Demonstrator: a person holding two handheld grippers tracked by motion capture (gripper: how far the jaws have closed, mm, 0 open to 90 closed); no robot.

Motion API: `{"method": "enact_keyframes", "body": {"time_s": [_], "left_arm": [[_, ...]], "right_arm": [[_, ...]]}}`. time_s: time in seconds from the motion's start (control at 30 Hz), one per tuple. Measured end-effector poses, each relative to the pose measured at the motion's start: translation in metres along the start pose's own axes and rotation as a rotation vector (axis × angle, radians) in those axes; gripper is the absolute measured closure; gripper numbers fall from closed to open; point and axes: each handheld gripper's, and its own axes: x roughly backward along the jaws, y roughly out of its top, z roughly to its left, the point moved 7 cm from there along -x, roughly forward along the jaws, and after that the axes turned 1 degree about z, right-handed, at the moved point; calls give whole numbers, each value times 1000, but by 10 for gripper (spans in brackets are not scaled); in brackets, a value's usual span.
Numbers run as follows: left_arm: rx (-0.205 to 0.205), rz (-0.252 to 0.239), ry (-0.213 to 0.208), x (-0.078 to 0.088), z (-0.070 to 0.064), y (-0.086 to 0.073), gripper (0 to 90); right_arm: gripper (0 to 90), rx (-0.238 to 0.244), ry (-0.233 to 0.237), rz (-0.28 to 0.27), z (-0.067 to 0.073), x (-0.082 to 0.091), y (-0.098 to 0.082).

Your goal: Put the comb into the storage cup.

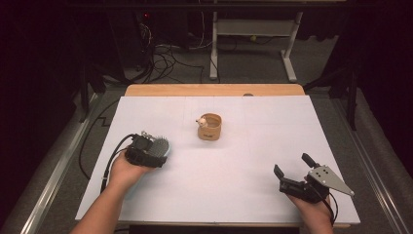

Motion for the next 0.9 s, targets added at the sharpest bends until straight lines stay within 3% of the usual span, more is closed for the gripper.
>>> {"method": "enact_keyframes", "body": {"time_s": [0.2, 0.4, 0.9], "left_arm": [[10, -38, -55, 10, -8, 0, 209], [24, -75, -64, 15, -8, 5, 209], [50, -207, -135, 34, -16, 22, 209]], "right_arm": [[4, 0, -1, -2, 0, 1, 0], [4, 5, -3, -1, 1, 0, 0], [4, 1, -3, -3, 0, 0, 0]]}}
